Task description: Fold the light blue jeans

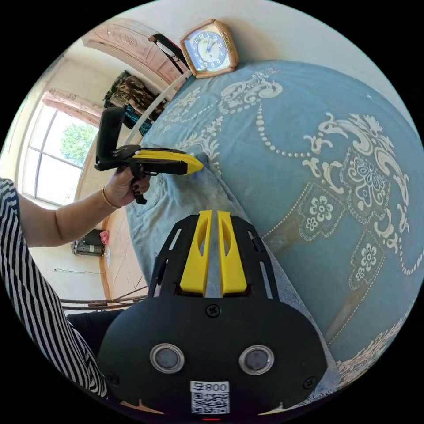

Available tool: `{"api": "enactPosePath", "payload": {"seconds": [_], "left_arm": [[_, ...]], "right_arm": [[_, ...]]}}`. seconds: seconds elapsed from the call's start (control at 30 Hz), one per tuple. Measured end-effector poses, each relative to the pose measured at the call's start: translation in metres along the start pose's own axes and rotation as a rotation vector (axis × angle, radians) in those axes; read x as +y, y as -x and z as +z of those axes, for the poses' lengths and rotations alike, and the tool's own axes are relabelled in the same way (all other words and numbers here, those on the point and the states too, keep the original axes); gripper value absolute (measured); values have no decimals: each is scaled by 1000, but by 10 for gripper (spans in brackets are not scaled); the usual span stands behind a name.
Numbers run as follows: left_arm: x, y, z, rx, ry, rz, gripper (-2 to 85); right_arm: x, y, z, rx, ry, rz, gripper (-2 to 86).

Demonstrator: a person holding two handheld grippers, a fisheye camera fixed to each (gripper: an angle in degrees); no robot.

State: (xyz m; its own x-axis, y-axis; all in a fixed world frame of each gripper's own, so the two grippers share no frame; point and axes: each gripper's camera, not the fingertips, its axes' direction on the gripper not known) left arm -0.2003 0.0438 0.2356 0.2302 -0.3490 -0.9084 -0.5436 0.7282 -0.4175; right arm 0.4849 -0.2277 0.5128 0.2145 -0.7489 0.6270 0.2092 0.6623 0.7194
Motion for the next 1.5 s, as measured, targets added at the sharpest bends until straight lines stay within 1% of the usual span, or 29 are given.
{"api": "enactPosePath", "payload": {"seconds": [0.03, 0.07, 0.1, 0.17, 0.2, 0.27, 0.33, 0.43, 0.47, 0.53, 0.6, 0.73, 0.83, 0.9, 0.93, 1.0, 1.1, 1.13, 1.2, 1.27, 1.3, 1.4, 1.5], "left_arm": [[-1, 1, 10, -37, 30, -5, 5], [-2, 5, 27, -65, 69, 4, 4], [-1, 11, 35, -42, 21, -21, 3], [-4, 19, 43, 14, 13, -71, 2], [-4, 17, 46, 27, -30, -56, 2], [-5, 10, 55, 81, -47, -8, 2], [-8, 3, 75, 125, -5, 36, 2], [-17, 0, 121, 62, 108, 69, 2], [-20, 4, 134, 63, 110, 75, 2], [-23, 16, 147, 122, 107, -2, 3], [-27, 18, 160, 139, 99, -20, 7], [-43, -2, 193, 258, 124, 95, 23], [-58, -28, 234, 336, 201, 233, 52], [-62, -51, 268, 437, 278, 329, 73], [-61, -57, 276, 456, 295, 354, 76], [-56, -83, 304, 504, 358, 454, 82], [-47, -114, 335, 529, 430, 586, 81], [-45, -119, 342, 530, 448, 609, 80], [-37, -134, 369, 467, 526, 693, 63], [-36, -136, 379, 389, 493, 724, 37], [-38, -135, 388, 379, 501, 734, 26], [-45, -128, 409, 429, 540, 686, 13], [-50, -126, 420, 455, 535, 684, 8]], "right_arm": [[0, 1, 2, 8, 18, 14, 9], [0, 5, -2, -35, 14, 45, 7], [1, 12, -14, -73, -16, 52, 5], [7, 29, -36, -53, -62, 46, 3], [14, 41, -49, -30, -67, 46, 2], [29, 58, -67, 6, -50, 44, 2], [43, 71, -82, 56, -21, 72, 1], [61, 81, -96, 164, 40, 157, 1], [64, 82, -97, 163, 72, 187, 1], [66, 87, -107, 88, 44, 223, 1], [70, 108, -120, 93, 45, 226, 1], [87, 145, -148, 153, 61, 244, 2], [114, 167, -178, 178, 62, 323, 3], [143, 179, -207, 250, 65, 446, 7], [152, 182, -214, 271, 66, 481, 8], [186, 188, -240, 350, 59, 664, 25], [224, 195, -270, 358, -28, 873, 49], [230, 197, -274, 358, -45, 904, 52], [246, 203, -284, 320, -102, 984, 59], [254, 210, -289, 279, -148, 1019, 60], [258, 215, -292, 271, -164, 1034, 58], [271, 230, -303, 239, -214, 1058, 43], [280, 254, -321, 230, -260, 1050, 29]]}}
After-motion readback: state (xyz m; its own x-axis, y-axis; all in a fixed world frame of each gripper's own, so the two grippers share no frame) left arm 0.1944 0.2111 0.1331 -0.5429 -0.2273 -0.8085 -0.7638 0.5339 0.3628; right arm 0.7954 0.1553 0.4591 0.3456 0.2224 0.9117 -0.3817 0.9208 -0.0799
